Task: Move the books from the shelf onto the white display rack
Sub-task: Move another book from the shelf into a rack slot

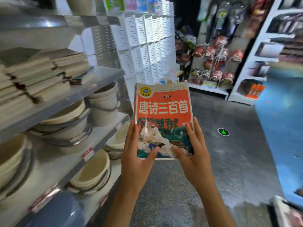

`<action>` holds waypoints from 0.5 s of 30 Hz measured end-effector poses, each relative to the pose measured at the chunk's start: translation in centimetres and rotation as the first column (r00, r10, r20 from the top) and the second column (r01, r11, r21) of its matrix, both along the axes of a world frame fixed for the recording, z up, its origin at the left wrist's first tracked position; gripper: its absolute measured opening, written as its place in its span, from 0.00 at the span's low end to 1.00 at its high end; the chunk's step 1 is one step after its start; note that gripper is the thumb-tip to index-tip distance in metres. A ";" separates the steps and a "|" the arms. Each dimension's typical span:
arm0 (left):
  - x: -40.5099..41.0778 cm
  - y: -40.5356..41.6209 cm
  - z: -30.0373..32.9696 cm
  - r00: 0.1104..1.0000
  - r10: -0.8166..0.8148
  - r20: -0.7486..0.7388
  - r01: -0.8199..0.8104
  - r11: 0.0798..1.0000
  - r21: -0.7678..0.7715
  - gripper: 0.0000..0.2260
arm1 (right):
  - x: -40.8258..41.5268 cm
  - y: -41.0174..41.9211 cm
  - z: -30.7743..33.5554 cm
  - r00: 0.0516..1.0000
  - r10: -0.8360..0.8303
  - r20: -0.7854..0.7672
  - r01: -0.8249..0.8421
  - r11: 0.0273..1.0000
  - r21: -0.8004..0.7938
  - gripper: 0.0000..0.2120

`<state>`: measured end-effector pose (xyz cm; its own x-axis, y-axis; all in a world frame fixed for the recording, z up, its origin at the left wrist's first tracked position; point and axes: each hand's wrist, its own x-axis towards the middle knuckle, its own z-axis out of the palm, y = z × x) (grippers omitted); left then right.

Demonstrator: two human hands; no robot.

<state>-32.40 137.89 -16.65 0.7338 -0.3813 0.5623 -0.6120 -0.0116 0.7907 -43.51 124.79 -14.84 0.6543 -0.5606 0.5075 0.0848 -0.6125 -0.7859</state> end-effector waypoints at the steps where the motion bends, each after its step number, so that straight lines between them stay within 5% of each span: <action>1: 1.2 -1.9 0.0 1.000 -0.023 -0.017 0.023 1.000 -0.008 0.38 | 0.9 -1.7 0.1 1.000 -0.020 -0.003 0.020 1.000 -0.006 0.35; 15: 17.1 -25.9 2.0 0.988 -0.152 0.034 0.150 0.988 0.033 0.38 | 15.0 -24.2 1.6 0.972 -0.227 -0.051 0.227 0.974 -0.006 0.37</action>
<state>-15.29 111.95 -14.67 0.6457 -0.5036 0.5739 -0.6370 0.0592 0.7686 -28.53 100.58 -13.24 0.5348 -0.6976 0.4769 -0.0970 -0.6113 -0.7855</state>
